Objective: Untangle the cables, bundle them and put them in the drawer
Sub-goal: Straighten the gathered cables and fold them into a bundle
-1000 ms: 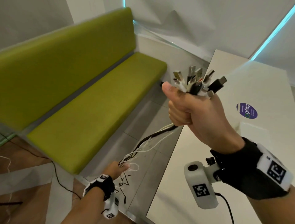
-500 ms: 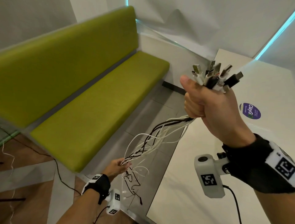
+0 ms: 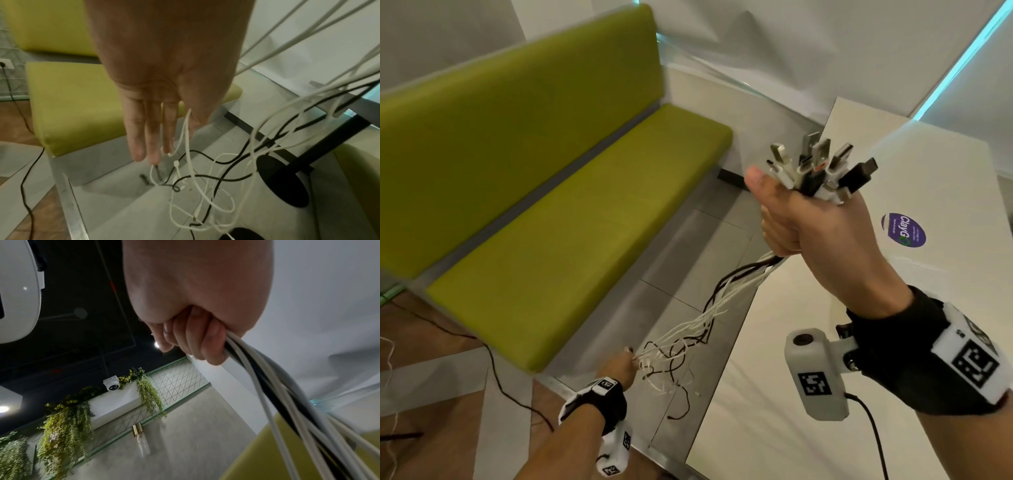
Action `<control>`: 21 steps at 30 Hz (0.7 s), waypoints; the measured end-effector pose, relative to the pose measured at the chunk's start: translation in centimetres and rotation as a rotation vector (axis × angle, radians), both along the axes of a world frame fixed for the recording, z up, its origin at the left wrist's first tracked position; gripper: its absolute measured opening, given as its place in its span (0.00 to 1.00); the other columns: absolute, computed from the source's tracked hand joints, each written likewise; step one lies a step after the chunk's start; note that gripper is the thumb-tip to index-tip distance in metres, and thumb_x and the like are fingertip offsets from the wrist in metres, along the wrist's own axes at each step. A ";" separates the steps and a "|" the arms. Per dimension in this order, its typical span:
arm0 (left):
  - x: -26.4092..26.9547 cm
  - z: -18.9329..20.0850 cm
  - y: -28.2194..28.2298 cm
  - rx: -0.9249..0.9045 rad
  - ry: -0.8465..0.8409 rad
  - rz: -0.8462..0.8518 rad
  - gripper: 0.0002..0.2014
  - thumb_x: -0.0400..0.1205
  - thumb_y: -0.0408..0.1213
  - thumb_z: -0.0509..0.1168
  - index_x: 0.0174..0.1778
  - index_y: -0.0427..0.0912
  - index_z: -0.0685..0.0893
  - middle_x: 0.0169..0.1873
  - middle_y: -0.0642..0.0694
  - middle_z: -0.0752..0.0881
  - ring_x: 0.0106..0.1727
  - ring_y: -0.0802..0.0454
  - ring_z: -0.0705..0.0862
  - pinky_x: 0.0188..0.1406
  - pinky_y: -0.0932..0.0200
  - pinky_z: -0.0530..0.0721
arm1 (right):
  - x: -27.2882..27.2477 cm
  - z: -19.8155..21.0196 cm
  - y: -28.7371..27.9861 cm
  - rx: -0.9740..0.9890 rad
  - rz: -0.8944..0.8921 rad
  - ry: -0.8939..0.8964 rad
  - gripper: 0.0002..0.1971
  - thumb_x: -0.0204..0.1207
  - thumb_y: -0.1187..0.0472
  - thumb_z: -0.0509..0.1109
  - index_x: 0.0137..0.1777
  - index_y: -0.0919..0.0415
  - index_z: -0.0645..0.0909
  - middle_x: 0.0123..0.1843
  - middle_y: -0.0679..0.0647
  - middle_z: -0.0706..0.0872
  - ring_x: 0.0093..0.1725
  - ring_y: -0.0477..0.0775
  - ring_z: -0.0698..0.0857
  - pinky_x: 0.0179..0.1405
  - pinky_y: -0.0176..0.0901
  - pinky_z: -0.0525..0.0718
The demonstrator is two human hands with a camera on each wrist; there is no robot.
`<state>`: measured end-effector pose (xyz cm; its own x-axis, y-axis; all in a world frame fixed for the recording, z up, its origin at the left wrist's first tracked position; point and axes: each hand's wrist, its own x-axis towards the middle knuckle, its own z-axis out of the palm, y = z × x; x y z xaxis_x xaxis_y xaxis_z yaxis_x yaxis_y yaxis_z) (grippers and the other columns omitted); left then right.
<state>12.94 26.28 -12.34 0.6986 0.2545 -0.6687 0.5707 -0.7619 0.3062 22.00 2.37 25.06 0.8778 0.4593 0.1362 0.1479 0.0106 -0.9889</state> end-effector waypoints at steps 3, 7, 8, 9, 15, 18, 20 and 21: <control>0.3 -0.1 0.4 0.052 0.048 0.074 0.14 0.88 0.41 0.56 0.52 0.40 0.85 0.46 0.43 0.91 0.44 0.45 0.89 0.48 0.54 0.86 | 0.0 -0.3 0.0 -0.023 -0.004 -0.014 0.23 0.75 0.47 0.71 0.23 0.48 0.65 0.21 0.45 0.60 0.20 0.50 0.57 0.26 0.45 0.57; 1.5 0.3 0.6 -0.138 -0.046 0.368 0.09 0.86 0.31 0.58 0.48 0.35 0.84 0.35 0.41 0.88 0.30 0.46 0.82 0.31 0.57 0.82 | 0.0 -0.4 0.2 -0.126 -0.066 -0.124 0.23 0.75 0.45 0.71 0.20 0.47 0.70 0.19 0.40 0.65 0.20 0.42 0.63 0.31 0.43 0.62; 1.7 0.8 0.4 -0.210 -0.069 0.453 0.09 0.85 0.28 0.57 0.46 0.35 0.83 0.33 0.40 0.86 0.28 0.46 0.80 0.29 0.59 0.78 | 0.0 -0.3 0.3 -0.143 -0.077 -0.141 0.23 0.75 0.46 0.71 0.19 0.46 0.72 0.19 0.39 0.66 0.20 0.41 0.64 0.31 0.42 0.62; 1.9 1.0 0.4 -0.263 -0.085 0.534 0.10 0.85 0.26 0.56 0.44 0.34 0.82 0.31 0.39 0.84 0.27 0.46 0.78 0.28 0.60 0.76 | 0.0 -0.3 0.3 -0.160 -0.088 -0.150 0.23 0.75 0.47 0.72 0.19 0.46 0.73 0.19 0.39 0.66 0.21 0.41 0.64 0.31 0.42 0.62; 1.8 1.4 0.3 -0.342 0.047 0.625 0.12 0.84 0.31 0.64 0.60 0.29 0.82 0.42 0.38 0.90 0.42 0.42 0.90 0.45 0.47 0.90 | -0.4 -0.1 0.3 -0.216 -0.118 -0.196 0.26 0.74 0.45 0.71 0.21 0.49 0.63 0.21 0.44 0.61 0.24 0.50 0.60 0.30 0.48 0.61; 1.7 1.7 0.0 -0.530 0.058 0.796 0.20 0.85 0.56 0.60 0.55 0.40 0.81 0.44 0.36 0.89 0.43 0.40 0.91 0.49 0.44 0.89 | -0.3 -0.1 0.4 -0.215 -0.118 -0.163 0.26 0.75 0.47 0.72 0.20 0.50 0.62 0.22 0.44 0.60 0.24 0.50 0.60 0.30 0.45 0.60; 1.8 2.3 -0.3 -0.652 0.070 0.858 0.26 0.82 0.68 0.53 0.58 0.50 0.77 0.54 0.33 0.83 0.51 0.35 0.89 0.46 0.42 0.88 | -0.4 -0.1 0.6 -0.225 -0.126 -0.148 0.26 0.74 0.47 0.72 0.20 0.50 0.63 0.22 0.44 0.60 0.25 0.51 0.59 0.29 0.46 0.60; 2.0 2.5 -0.5 -0.670 0.076 0.811 0.25 0.83 0.66 0.53 0.69 0.55 0.74 0.61 0.33 0.79 0.58 0.34 0.85 0.44 0.42 0.88 | -0.4 -0.1 0.7 -0.236 -0.130 -0.151 0.27 0.73 0.47 0.72 0.19 0.50 0.62 0.21 0.46 0.60 0.25 0.52 0.59 0.28 0.46 0.60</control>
